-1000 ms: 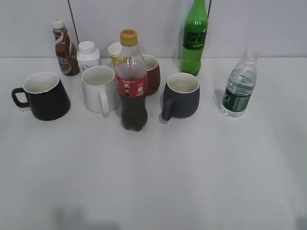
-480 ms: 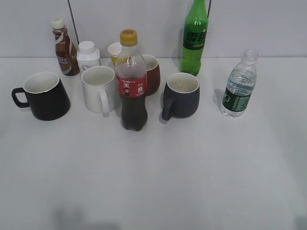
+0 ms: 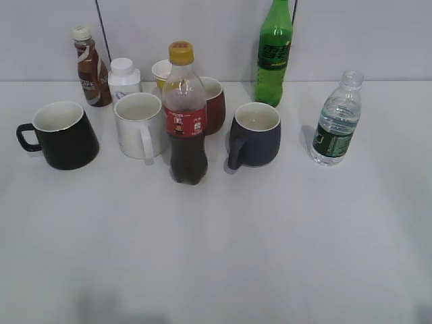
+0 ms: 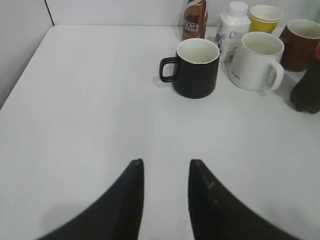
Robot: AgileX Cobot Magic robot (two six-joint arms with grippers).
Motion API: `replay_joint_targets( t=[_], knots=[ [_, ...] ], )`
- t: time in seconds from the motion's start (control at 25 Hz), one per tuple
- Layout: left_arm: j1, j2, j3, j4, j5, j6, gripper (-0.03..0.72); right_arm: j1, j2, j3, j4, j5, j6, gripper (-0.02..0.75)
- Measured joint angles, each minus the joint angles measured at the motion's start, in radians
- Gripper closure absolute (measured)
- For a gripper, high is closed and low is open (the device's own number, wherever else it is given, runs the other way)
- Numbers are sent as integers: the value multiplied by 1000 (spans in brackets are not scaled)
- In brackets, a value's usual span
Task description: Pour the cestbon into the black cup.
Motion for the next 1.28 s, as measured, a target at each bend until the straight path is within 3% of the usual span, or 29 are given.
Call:
replay_joint_targets(
  t=[0.32, 0.44, 0.68, 0.8, 0.96, 1.28],
  knots=[
    [0, 15, -15, -20, -46, 0, 450, 0, 0, 0, 0, 0, 0, 150],
    [0, 69, -12, -13, -295, 0, 450, 0, 0, 0, 0, 0, 0, 150],
    [0, 345, 75, 72, -1017, 0, 450, 0, 0, 0, 0, 0, 0, 150],
    [0, 548, 82, 108, -1220, 0, 450, 0, 0, 0, 0, 0, 0, 150],
    [22, 813, 82, 61, -1390, 0, 449, 0, 0, 0, -1, 0, 0, 150],
    [187, 1221, 181, -24, -1787, 0, 438, 0, 0, 0, -1, 0, 0, 150]
  ],
)
